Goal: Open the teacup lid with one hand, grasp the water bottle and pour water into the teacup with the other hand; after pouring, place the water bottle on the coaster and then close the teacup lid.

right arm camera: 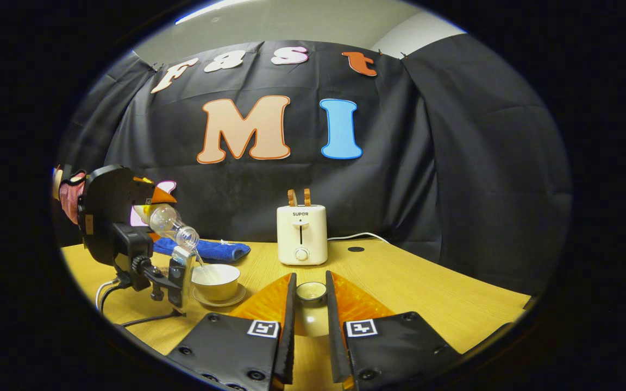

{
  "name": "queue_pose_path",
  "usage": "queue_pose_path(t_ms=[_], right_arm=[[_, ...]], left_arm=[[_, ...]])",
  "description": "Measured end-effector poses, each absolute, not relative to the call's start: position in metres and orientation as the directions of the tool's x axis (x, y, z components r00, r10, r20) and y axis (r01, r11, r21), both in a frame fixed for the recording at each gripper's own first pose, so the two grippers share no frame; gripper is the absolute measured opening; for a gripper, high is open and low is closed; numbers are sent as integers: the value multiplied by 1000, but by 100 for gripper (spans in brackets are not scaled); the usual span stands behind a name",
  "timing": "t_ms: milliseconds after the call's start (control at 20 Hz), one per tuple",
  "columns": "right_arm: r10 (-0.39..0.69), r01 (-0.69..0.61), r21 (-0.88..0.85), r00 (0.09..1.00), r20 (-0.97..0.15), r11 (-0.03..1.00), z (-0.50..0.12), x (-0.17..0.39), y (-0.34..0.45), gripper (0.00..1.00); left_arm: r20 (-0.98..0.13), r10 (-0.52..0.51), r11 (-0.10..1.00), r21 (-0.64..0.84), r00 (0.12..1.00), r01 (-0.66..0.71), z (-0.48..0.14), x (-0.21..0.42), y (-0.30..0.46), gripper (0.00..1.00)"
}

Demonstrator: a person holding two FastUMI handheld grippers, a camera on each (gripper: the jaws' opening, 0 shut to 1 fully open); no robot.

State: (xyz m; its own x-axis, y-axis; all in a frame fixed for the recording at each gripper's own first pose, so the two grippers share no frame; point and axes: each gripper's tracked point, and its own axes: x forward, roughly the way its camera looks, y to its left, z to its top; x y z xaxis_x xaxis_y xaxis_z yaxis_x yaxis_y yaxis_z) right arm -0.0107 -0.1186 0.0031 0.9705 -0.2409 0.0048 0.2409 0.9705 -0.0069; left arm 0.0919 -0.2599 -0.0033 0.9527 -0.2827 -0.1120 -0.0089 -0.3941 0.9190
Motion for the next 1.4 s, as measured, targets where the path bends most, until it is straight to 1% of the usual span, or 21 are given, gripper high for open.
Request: queue_pose_path(t_ms=[100, 500, 700, 800, 950, 1050, 1150, 1200, 1250, 1300, 1350, 1400], right_arm=[[-241, 241, -7, 971, 5, 971, 3, -11, -119, 31], [-241, 241, -7, 971, 5, 971, 3, -10, -119, 30], [-241, 241, -6, 971, 5, 971, 3, -11, -119, 30], [-241, 241, -6, 970, 4, 970, 4, -11, -119, 30], [-241, 241, -6, 970, 4, 970, 4, -11, -119, 30], [-241, 241, -6, 970, 4, 970, 4, -11, -119, 31], [-241, 241, -6, 971, 3, 970, 4, -11, -119, 30], [-241, 241, -6, 970, 4, 970, 4, -11, -119, 30], [-241, 241, -7, 971, 3, 971, 3, -11, -119, 31], [-241, 241, -6, 971, 3, 970, 4, -12, -119, 30], [-241, 241, -6, 971, 3, 971, 4, -11, -119, 31], [-241, 241, -7, 971, 2, 970, 4, -12, -119, 31]], left_arm=[[-101, -290, -414, 910, 952, -29, -3, 89, -263, 69], [-68, -314, -476, 874, 947, -95, 5, 83, -271, 69], [-76, -307, -458, 886, 949, -78, 4, 86, -268, 69], [-110, -293, -412, 911, 950, -21, -2, 90, -263, 69], [-156, -297, -282, 957, 942, 70, -19, 94, -262, 68], [-193, -312, -145, 977, 930, 154, -38, 91, -262, 69], [-234, -329, 56, 962, 915, 266, -57, 86, -261, 68], [-247, -339, 156, 937, 908, 313, -63, 85, -262, 65], [-251, -346, 253, 903, 904, 348, -65, 84, -262, 70], [-242, -355, 343, 865, 903, 367, -65, 83, -262, 68], [-225, -373, 434, 815, 900, 384, -64, 83, -263, 70], [-209, -386, 512, 762, 899, 397, -63, 83, -264, 68]])
